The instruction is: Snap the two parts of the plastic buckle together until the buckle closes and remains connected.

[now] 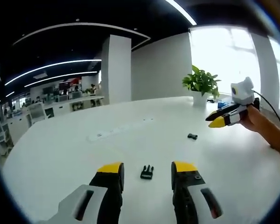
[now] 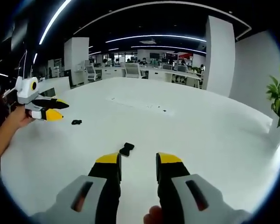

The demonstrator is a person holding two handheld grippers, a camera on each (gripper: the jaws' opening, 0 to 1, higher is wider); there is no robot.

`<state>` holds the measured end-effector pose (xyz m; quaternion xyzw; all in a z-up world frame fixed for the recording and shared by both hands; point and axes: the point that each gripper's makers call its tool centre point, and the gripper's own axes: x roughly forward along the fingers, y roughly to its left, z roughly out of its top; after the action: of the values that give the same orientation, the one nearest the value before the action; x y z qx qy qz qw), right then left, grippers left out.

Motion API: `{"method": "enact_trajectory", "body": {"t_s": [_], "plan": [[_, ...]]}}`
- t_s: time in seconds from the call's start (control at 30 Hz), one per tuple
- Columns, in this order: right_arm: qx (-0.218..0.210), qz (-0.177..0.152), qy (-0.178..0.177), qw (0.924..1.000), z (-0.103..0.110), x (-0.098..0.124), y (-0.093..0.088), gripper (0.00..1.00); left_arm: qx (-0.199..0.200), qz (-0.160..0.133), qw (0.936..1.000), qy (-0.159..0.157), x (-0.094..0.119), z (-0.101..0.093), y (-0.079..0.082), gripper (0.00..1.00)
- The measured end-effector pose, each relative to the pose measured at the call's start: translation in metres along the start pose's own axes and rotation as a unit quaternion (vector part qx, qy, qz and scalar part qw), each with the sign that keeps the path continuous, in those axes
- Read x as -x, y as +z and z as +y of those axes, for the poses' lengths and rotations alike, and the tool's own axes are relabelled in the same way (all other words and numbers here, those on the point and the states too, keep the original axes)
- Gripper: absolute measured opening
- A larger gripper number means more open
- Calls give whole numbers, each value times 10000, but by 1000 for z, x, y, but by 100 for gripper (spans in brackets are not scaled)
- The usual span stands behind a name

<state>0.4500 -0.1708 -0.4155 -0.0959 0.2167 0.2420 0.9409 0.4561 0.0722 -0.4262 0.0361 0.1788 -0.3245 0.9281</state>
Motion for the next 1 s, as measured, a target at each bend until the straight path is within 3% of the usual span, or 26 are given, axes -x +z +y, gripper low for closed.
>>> {"method": "enact_trajectory", "body": {"t_s": [1.0], "plan": [[3,-10,43,10000,0,0,1,30,30,106,9999,-8,-8,6,-12,40]]}}
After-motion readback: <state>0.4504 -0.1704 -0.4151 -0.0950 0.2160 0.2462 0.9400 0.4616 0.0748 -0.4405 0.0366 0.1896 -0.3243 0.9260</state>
